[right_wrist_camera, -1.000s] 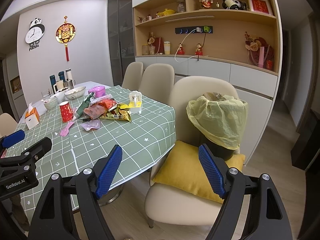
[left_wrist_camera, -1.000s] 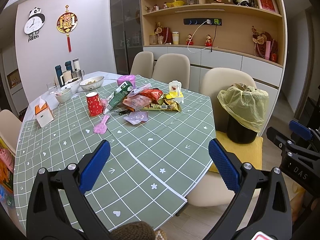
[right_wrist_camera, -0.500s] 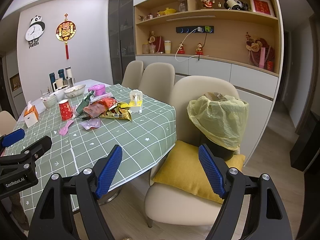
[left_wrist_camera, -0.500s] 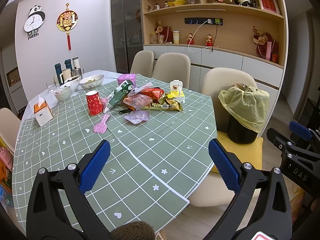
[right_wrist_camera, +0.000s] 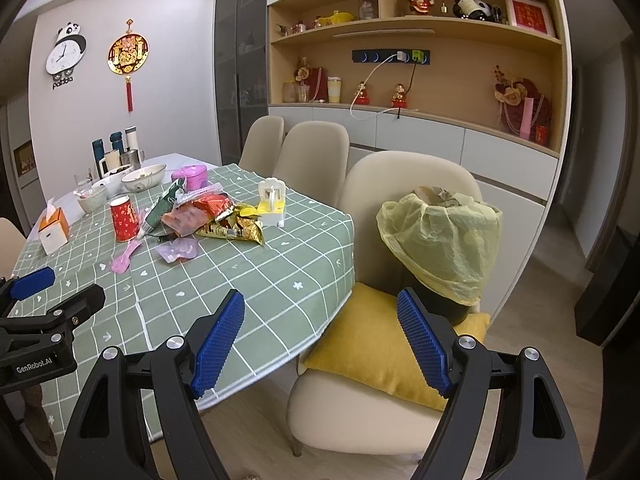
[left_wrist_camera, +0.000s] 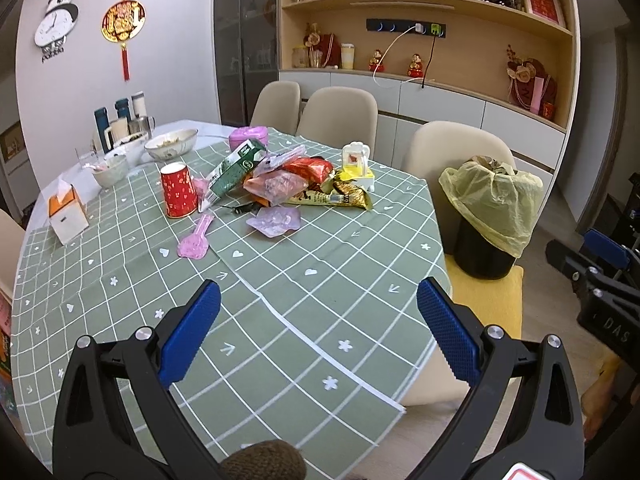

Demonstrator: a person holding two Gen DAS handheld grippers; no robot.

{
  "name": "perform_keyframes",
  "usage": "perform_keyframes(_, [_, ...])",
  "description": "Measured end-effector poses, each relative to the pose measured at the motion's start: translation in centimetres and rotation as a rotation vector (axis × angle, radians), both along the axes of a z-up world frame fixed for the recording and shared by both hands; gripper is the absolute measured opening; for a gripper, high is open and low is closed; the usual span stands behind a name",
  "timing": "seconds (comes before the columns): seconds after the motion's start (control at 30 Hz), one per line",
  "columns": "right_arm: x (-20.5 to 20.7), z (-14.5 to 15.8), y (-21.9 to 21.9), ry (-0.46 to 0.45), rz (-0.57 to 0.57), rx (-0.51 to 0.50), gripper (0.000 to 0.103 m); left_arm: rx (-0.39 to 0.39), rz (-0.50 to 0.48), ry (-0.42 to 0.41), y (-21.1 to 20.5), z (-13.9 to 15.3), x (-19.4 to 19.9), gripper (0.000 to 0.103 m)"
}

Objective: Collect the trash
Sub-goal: 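Grasp the red paper cup with the left gripper while the right gripper approaches the pink spoon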

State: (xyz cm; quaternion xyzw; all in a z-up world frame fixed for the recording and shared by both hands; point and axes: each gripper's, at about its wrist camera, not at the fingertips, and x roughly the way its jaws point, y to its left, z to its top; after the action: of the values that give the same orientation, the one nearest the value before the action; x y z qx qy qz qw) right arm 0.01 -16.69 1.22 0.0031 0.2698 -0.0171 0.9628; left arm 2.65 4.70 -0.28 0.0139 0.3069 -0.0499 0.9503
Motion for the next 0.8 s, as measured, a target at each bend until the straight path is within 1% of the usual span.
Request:
perform_keyframes(0.17, [2.5,-0.1,1.5,0.020,-0.003,-0.002,0.075,-0.014,0.006,0.032,2.8,-0.7,2.8,0.094])
perform_keyframes(0.33, [5.9,-0.4,3.8,0.071,0.020,-0.009,0.075,-0.043,0.014,0.100,6.7,-2.2,6.6,0.094])
perform_keyframes(0.43, [7.2,-0.4,5.1,0.070,0.034,-0.019,0.075,-0.052,0.005,0.115,9.3,-3.0,8.9,0.094])
perform_keyframes(0.5, [8.1,-0.4,6.1,0.064,0.035,-0.036,0.075,-0.054,0.019,0.109,11.4,-3.6,10.6,0.094])
perform_keyframes(0.57, [9.3,-0.6,7.0,0.076,0.041,-0.057,0.075,-0.072,0.034,0.130,13.2,-4.2,12.0,0.094])
perform_keyframes(0.63, [10.6,-0.9,7.7,0.097,0.050,-0.068,0.075,-0.098,0.058,0.156,15.7,-4.9,13.8,0.094])
perform_keyframes(0.67, [11.5,-1.0,8.2,0.111,0.059,-0.068,0.075,-0.104,0.064,0.156,16.6,-4.9,14.4,0.094])
perform_keyframes(0.73, [13.0,-1.5,9.0,0.136,0.076,-0.067,0.075,-0.107,0.072,0.129,18.7,-4.7,16.1,0.094])
perform_keyframes(0.8, [14.2,-1.9,9.6,0.163,0.091,-0.062,0.075,-0.129,0.065,0.109,20.7,-4.2,18.1,0.092])
